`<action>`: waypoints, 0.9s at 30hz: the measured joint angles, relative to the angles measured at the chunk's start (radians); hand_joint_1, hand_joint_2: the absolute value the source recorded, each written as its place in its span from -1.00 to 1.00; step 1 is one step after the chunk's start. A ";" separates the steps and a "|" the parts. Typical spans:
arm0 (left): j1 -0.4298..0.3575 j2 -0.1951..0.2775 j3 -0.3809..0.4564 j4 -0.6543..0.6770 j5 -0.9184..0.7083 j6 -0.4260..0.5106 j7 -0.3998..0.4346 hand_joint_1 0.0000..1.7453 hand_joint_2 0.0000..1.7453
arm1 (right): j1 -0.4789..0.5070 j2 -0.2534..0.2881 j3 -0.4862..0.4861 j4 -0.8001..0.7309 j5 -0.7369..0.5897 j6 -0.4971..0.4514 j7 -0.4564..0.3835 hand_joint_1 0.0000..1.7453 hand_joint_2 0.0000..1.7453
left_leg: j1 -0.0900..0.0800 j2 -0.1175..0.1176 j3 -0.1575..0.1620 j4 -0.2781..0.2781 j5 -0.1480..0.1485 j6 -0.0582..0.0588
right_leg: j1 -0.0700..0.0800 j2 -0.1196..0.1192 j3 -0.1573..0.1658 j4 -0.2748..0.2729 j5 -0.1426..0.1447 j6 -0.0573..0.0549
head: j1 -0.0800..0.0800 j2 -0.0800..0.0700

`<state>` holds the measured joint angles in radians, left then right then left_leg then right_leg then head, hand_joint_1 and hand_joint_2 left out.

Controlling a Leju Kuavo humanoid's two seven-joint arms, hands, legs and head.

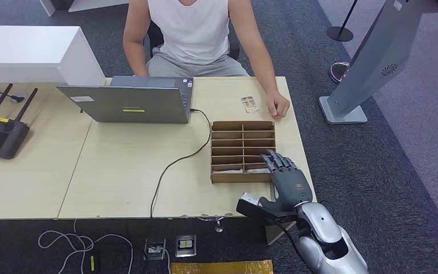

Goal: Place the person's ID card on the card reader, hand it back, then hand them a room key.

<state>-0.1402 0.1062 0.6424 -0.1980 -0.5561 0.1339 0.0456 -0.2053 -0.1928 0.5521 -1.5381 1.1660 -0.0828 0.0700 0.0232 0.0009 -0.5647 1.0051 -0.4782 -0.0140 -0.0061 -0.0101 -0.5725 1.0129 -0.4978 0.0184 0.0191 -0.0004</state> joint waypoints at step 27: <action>0.000 -0.017 -0.002 0.000 -0.023 0.017 -0.005 -1.00 -1.00 | -0.092 0.082 0.002 0.246 -0.058 -0.124 -0.060 1.00 1.00 | 0.000 0.000 0.000 0.000 0.000 0.000 | 0.000 0.000 0.000 0.000 0.000 0.000 | 0.000 0.000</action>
<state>-0.1406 0.0892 0.6409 -0.1979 -0.5787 0.1506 0.0406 -0.2974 -0.1111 0.5540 -1.2919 1.1084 -0.2069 0.0097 0.0232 0.0008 -0.5648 1.0052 -0.4782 -0.0140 -0.0061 -0.0100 -0.5729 1.0129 -0.4978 0.0184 0.0191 -0.0004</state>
